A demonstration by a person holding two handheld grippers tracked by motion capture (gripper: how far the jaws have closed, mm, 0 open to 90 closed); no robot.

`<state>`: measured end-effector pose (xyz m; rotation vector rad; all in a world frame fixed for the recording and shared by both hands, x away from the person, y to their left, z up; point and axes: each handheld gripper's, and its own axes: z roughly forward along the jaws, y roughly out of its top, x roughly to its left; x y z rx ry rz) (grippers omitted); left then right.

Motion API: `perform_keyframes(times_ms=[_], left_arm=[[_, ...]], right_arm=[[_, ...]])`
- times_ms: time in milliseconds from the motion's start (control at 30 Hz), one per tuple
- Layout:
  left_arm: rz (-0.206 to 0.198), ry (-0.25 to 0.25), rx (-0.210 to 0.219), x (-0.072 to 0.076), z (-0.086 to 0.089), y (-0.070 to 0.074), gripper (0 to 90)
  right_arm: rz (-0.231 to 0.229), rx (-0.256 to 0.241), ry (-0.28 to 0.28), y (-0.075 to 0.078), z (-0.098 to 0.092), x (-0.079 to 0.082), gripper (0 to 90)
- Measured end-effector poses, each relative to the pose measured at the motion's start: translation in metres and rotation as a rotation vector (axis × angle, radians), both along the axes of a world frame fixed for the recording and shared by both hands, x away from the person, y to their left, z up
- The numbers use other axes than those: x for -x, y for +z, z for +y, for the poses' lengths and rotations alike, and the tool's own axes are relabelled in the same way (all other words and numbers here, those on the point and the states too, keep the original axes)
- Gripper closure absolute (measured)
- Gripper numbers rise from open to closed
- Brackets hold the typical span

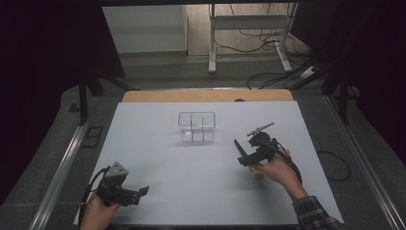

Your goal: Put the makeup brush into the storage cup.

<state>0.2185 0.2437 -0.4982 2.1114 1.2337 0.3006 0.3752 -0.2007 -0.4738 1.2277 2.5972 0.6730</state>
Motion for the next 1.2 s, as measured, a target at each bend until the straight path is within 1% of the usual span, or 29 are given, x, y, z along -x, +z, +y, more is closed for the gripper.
perform_keyframes(times_ms=[367, 500, 700, 933, 1200], left_arm=[[0.000, -0.001, -0.002, 0.000, 0.000, 0.000, 0.0], [-0.001, 0.000, -0.003, 0.000, 0.000, 0.000, 0.0], [-0.001, -0.002, -0.004, 0.000, 0.000, 0.000, 0.0], [0.002, -0.005, -0.003, 0.000, -0.001, 0.000, 0.0], [0.004, -0.009, -0.005, 0.000, -0.001, 0.000, 0.0]], right_arm=[[0.010, 0.012, 0.019, -0.001, 0.016, -0.008, 0.4], [0.006, 0.014, 0.020, -0.001, 0.019, -0.010, 1.0], [0.013, 0.019, 0.019, -0.005, 0.018, -0.010, 2.6], [0.021, 0.047, 0.028, -0.014, 0.016, -0.010, 5.2], [0.051, 0.072, 0.041, -0.022, 0.013, -0.011, 8.6]])
